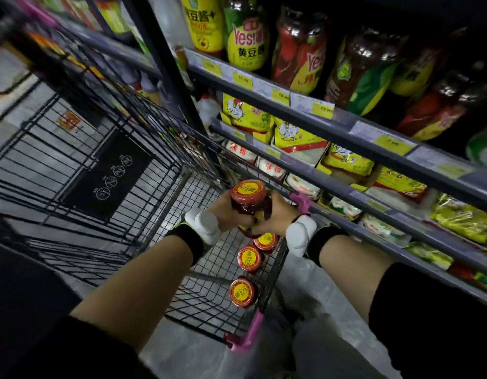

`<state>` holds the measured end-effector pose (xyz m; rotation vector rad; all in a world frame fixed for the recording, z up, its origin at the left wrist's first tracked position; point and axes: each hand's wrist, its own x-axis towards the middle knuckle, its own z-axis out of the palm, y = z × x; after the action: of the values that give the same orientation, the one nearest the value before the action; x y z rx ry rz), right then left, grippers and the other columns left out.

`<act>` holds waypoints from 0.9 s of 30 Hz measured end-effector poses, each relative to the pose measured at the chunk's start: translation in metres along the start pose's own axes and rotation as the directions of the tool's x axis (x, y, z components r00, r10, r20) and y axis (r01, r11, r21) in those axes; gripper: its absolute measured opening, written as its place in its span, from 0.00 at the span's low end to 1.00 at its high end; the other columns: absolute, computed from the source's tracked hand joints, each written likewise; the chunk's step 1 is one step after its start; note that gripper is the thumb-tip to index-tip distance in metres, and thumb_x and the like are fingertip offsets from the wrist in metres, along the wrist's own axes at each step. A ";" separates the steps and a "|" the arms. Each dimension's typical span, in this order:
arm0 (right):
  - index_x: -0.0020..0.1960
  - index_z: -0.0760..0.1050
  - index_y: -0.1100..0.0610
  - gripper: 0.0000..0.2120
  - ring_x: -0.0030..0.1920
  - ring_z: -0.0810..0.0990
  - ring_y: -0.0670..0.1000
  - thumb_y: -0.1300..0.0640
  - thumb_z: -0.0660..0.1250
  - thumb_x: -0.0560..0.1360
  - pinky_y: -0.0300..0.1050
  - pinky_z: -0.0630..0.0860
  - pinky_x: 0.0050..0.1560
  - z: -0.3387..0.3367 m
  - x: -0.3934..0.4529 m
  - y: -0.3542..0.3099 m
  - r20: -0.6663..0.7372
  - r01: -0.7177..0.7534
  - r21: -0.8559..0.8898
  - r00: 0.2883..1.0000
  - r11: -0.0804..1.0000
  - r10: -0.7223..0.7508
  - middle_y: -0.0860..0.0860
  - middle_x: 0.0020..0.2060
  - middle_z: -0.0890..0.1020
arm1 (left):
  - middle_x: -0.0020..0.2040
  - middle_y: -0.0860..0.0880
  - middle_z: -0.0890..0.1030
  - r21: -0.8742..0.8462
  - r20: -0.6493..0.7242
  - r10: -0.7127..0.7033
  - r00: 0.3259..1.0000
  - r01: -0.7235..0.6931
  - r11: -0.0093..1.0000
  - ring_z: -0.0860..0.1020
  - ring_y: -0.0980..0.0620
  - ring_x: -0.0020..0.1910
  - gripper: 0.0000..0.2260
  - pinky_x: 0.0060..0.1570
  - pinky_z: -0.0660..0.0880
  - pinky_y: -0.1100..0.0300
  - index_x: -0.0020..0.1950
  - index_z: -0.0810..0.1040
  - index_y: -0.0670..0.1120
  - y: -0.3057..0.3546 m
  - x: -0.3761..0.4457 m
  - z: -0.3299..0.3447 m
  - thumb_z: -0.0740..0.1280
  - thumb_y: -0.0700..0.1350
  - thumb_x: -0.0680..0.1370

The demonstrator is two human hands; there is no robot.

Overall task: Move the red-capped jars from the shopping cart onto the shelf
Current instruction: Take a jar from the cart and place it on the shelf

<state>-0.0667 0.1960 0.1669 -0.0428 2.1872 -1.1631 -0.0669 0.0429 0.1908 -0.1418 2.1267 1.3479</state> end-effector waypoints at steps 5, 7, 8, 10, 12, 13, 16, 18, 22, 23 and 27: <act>0.71 0.53 0.59 0.47 0.65 0.72 0.57 0.57 0.78 0.62 0.52 0.73 0.63 -0.019 -0.014 -0.012 -0.123 0.012 0.053 0.992 0.998 -0.006 0.56 0.64 0.73 | 0.54 0.46 0.80 -0.006 -0.085 0.031 0.996 -0.031 0.999 0.78 0.50 0.54 0.26 0.59 0.73 0.54 0.61 0.74 0.44 0.025 -0.004 0.010 0.77 0.39 0.65; 0.70 0.55 0.59 0.43 0.62 0.74 0.55 0.60 0.76 0.64 0.47 0.73 0.57 -0.032 -0.025 -0.013 -0.160 0.026 0.146 0.987 0.989 -0.003 0.54 0.60 0.74 | 0.53 0.48 0.78 -0.031 -0.078 0.053 0.996 -0.056 0.998 0.76 0.50 0.56 0.21 0.60 0.73 0.51 0.58 0.73 0.46 0.037 -0.012 0.011 0.76 0.41 0.68; 0.71 0.55 0.59 0.41 0.60 0.74 0.53 0.61 0.75 0.66 0.44 0.71 0.54 -0.040 -0.030 -0.016 -0.167 0.033 0.187 0.986 0.982 -0.001 0.52 0.58 0.74 | 0.54 0.48 0.77 -0.051 -0.073 0.065 0.995 -0.068 0.996 0.75 0.50 0.56 0.20 0.59 0.74 0.50 0.57 0.72 0.47 0.044 -0.017 0.011 0.75 0.41 0.69; 0.70 0.56 0.58 0.38 0.56 0.73 0.51 0.61 0.74 0.68 0.42 0.69 0.51 -0.055 -0.044 -0.023 -0.181 0.046 0.240 0.983 0.970 -0.002 0.51 0.55 0.73 | 0.57 0.45 0.75 -0.075 -0.054 0.083 0.995 -0.086 0.993 0.74 0.50 0.55 0.31 0.55 0.76 0.51 0.62 0.68 0.43 0.053 -0.023 0.009 0.78 0.46 0.64; 0.69 0.58 0.59 0.35 0.59 0.74 0.53 0.61 0.74 0.68 0.44 0.70 0.52 -0.068 -0.053 -0.030 -0.214 0.083 0.270 0.976 0.959 -0.024 0.50 0.54 0.72 | 0.58 0.46 0.77 -0.092 0.004 0.120 0.993 -0.120 0.989 0.76 0.49 0.56 0.52 0.55 0.76 0.51 0.68 0.64 0.42 0.061 -0.027 0.006 0.82 0.57 0.50; 0.68 0.59 0.59 0.35 0.60 0.74 0.54 0.61 0.74 0.68 0.45 0.71 0.54 -0.075 -0.060 -0.035 -0.232 0.103 0.273 0.972 0.956 -0.039 0.50 0.54 0.72 | 0.57 0.48 0.79 -0.091 0.047 0.145 0.988 -0.140 0.986 0.78 0.50 0.56 0.54 0.55 0.77 0.51 0.67 0.65 0.44 0.068 -0.029 0.005 0.81 0.60 0.47; 0.68 0.59 0.59 0.34 0.59 0.74 0.54 0.63 0.74 0.68 0.45 0.71 0.54 -0.093 -0.075 -0.049 -0.237 0.130 0.260 0.969 0.957 -0.068 0.51 0.54 0.73 | 0.47 0.56 0.85 -0.087 0.172 0.217 0.961 -0.205 0.975 0.82 0.58 0.49 0.44 0.49 0.78 0.62 0.61 0.69 0.50 0.090 -0.032 0.005 0.81 0.58 0.49; 0.69 0.57 0.59 0.35 0.59 0.74 0.53 0.64 0.73 0.69 0.44 0.70 0.55 -0.104 -0.086 -0.058 -0.243 0.155 0.247 0.965 0.957 -0.093 0.52 0.55 0.73 | 0.46 0.55 0.85 -0.064 0.175 0.246 0.953 -0.238 0.969 0.82 0.57 0.49 0.45 0.50 0.77 0.61 0.62 0.70 0.47 0.107 -0.034 0.005 0.83 0.54 0.49; 0.71 0.55 0.60 0.36 0.56 0.71 0.50 0.66 0.71 0.71 0.42 0.68 0.53 -0.125 -0.110 -0.068 -0.261 0.193 0.227 0.956 0.955 -0.131 0.54 0.58 0.73 | 0.42 0.58 0.84 -0.016 0.201 0.296 0.934 -0.299 0.954 0.81 0.64 0.43 0.37 0.49 0.75 0.61 0.58 0.70 0.49 0.139 -0.038 0.008 0.82 0.40 0.53; 0.71 0.55 0.59 0.35 0.55 0.71 0.50 0.65 0.71 0.71 0.41 0.68 0.52 -0.130 -0.117 -0.071 -0.277 0.204 0.205 0.950 0.957 -0.144 0.53 0.56 0.72 | 0.41 0.58 0.84 -0.004 0.217 0.314 0.924 -0.321 0.947 0.81 0.66 0.41 0.38 0.47 0.75 0.63 0.56 0.70 0.50 0.149 -0.040 0.010 0.82 0.41 0.51; 0.68 0.57 0.58 0.33 0.53 0.72 0.50 0.64 0.71 0.70 0.43 0.70 0.49 -0.148 -0.133 -0.078 -0.321 0.213 0.177 0.935 0.961 -0.148 0.50 0.53 0.71 | 0.49 0.52 0.81 0.054 0.215 0.345 0.914 -0.364 0.930 0.80 0.54 0.49 0.39 0.56 0.73 0.53 0.60 0.68 0.48 0.176 -0.042 0.011 0.79 0.41 0.52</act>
<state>-0.0651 0.2986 0.3543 0.0278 2.3507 -1.5917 -0.0982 0.1268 0.3486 0.4246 2.1005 1.3890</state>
